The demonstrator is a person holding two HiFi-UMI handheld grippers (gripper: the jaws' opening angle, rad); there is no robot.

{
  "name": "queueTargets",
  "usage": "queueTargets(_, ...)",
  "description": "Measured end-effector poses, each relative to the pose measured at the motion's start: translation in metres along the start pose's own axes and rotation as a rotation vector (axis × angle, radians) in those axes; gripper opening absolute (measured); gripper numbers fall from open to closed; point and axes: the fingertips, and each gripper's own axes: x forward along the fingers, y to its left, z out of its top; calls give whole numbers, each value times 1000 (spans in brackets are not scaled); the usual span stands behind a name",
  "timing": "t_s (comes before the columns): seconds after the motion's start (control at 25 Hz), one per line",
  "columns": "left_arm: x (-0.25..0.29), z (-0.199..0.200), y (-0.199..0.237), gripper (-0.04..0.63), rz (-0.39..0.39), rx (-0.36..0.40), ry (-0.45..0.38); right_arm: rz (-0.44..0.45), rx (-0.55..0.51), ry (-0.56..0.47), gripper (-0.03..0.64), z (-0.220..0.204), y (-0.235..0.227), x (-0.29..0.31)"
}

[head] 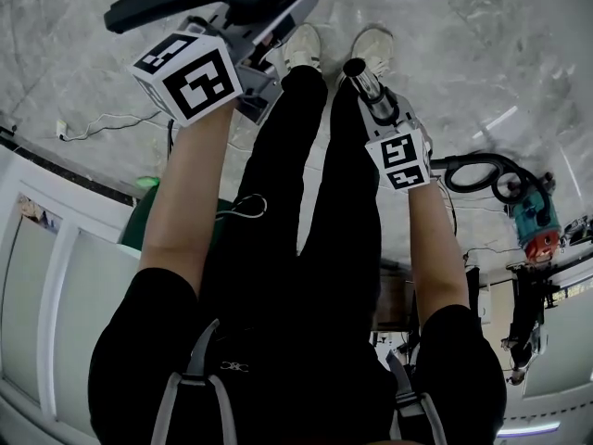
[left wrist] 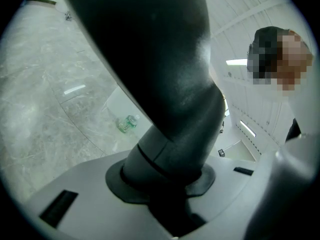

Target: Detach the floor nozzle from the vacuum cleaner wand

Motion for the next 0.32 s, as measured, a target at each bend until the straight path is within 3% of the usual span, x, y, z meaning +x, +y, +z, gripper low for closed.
queueTargets(0.32, 3, 0, -11, 120, -7, -20, -29, -31, 2, -31, 52, 18, -11, -6)
